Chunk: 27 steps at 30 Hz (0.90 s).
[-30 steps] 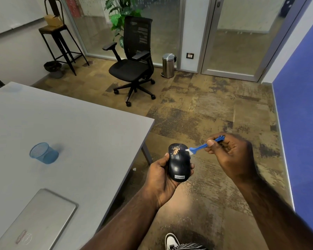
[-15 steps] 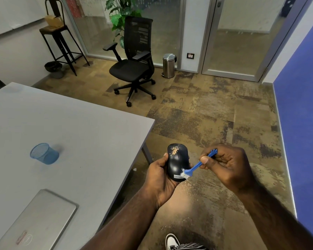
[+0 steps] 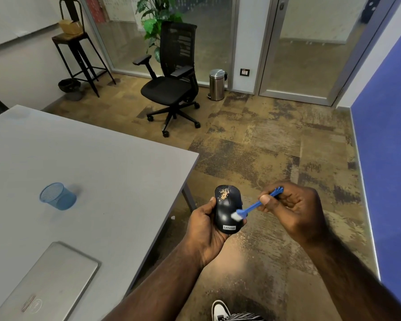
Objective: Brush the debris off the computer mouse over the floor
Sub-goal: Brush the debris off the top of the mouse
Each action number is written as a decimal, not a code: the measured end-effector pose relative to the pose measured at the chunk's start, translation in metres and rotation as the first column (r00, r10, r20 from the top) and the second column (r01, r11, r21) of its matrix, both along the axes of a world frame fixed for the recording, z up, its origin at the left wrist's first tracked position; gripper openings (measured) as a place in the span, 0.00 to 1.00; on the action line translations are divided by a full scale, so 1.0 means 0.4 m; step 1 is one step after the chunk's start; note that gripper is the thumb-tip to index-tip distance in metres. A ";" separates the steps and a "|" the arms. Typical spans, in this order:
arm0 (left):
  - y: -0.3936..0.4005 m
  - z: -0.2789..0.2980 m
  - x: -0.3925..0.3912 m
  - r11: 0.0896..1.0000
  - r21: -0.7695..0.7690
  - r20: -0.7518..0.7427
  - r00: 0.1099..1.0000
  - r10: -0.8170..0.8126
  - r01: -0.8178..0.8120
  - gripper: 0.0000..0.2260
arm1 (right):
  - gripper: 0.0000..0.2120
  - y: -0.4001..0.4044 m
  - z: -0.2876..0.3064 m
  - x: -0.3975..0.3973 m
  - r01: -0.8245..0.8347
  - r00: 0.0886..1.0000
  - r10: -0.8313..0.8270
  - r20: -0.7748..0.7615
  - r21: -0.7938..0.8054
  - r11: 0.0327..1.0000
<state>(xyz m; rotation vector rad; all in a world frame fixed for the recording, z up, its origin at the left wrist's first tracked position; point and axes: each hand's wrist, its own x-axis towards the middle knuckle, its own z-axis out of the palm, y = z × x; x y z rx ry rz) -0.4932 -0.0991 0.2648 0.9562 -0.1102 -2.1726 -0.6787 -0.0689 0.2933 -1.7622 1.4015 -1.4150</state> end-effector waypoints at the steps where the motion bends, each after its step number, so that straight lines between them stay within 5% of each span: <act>1: -0.001 -0.001 0.001 1.000 0.005 -0.005 1.000 0.012 -0.012 0.22 | 0.04 0.004 0.002 0.002 -0.039 0.999 0.039 -0.017 0.007 0.999; 4: -0.002 -0.001 -0.002 1.000 -0.001 -0.001 1.000 0.004 -0.004 0.22 | 0.05 0.009 0.000 0.008 -0.041 0.997 0.041 -0.063 0.006 0.999; 10: 0.005 0.008 -0.006 0.999 -0.028 0.012 0.999 -0.036 0.036 0.23 | 0.04 -0.012 0.008 -0.002 0.215 0.975 -0.213 0.060 -0.025 0.976; 27: 0.027 0.000 -0.020 0.997 -0.016 0.017 0.997 -0.077 0.078 0.26 | 0.06 -0.029 0.017 0.021 0.186 0.982 -0.185 0.023 -0.016 0.983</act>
